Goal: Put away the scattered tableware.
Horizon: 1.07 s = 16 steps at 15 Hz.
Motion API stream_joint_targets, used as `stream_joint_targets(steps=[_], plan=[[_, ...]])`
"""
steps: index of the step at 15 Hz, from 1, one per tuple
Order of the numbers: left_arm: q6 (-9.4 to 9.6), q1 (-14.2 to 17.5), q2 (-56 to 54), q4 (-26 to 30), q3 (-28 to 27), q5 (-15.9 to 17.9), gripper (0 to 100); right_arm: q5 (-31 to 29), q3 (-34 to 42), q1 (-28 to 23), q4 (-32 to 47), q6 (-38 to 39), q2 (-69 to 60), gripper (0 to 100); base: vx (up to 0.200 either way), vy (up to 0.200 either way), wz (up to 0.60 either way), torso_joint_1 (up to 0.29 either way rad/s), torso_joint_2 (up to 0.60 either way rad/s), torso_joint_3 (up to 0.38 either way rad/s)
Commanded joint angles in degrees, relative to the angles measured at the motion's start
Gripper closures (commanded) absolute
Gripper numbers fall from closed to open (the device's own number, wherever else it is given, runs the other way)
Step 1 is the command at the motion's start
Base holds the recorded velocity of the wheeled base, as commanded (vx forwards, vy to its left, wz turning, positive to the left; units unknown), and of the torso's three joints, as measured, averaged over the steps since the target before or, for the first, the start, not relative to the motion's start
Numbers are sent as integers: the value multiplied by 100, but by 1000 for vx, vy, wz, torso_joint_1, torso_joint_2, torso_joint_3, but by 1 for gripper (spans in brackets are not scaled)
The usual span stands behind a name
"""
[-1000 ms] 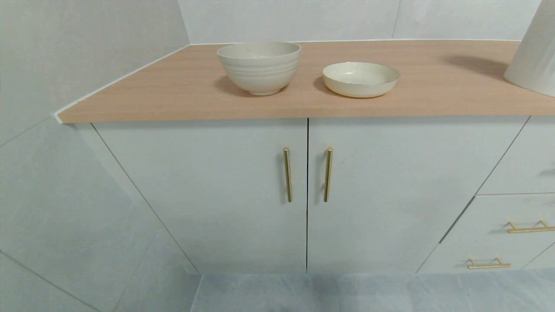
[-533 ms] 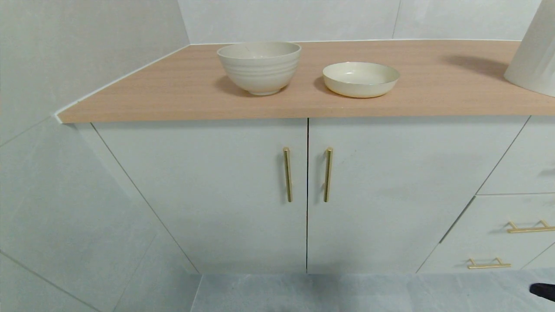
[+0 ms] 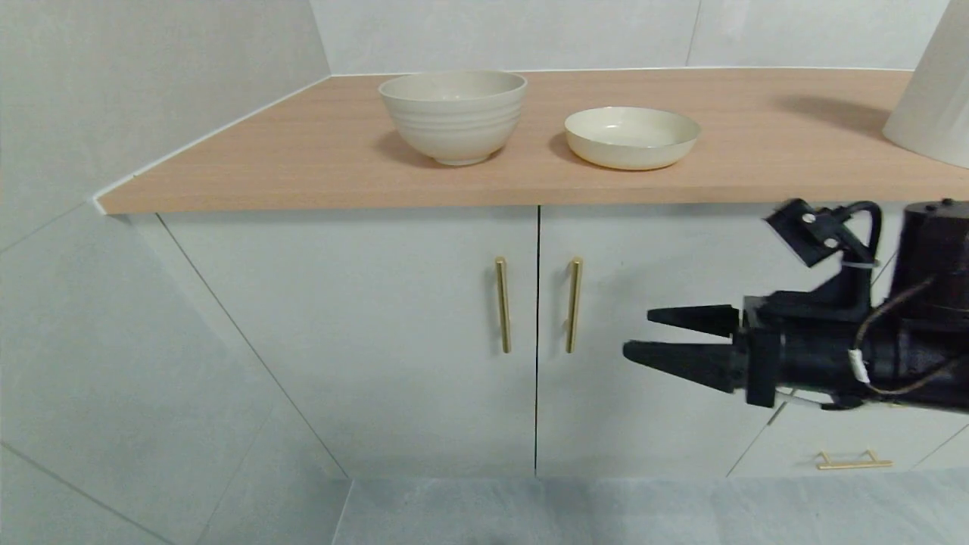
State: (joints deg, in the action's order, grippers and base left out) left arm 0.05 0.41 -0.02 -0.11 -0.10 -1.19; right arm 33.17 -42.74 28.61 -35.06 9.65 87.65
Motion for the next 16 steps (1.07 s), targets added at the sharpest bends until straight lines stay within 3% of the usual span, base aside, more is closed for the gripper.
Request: stream_joint_targets(steps=[1,5,8,11,16], plan=[[-5,2,2,-7,1,-4,0,-294,-718,250,-185,133,1131,0,0,0,0,0,0,0],[-5,2,2,2,1,-4,0,-549,-639,259,-326,309,1448,0,0,0,0,0,0,0],[-5,2,2,2,1,-4,0,-645,-630,312,-853,573,1659,0,0,0,0,0,0,0],[-5,2,2,-7,1,-4,0,-1296,-657,444,-1451,608,1984,0,0,0,0,0,0,0],[-5,2,2,-7,1,-4,0,-1313,-674,593,-1978,1100,2151,0,0,0,0,0,0,0]])
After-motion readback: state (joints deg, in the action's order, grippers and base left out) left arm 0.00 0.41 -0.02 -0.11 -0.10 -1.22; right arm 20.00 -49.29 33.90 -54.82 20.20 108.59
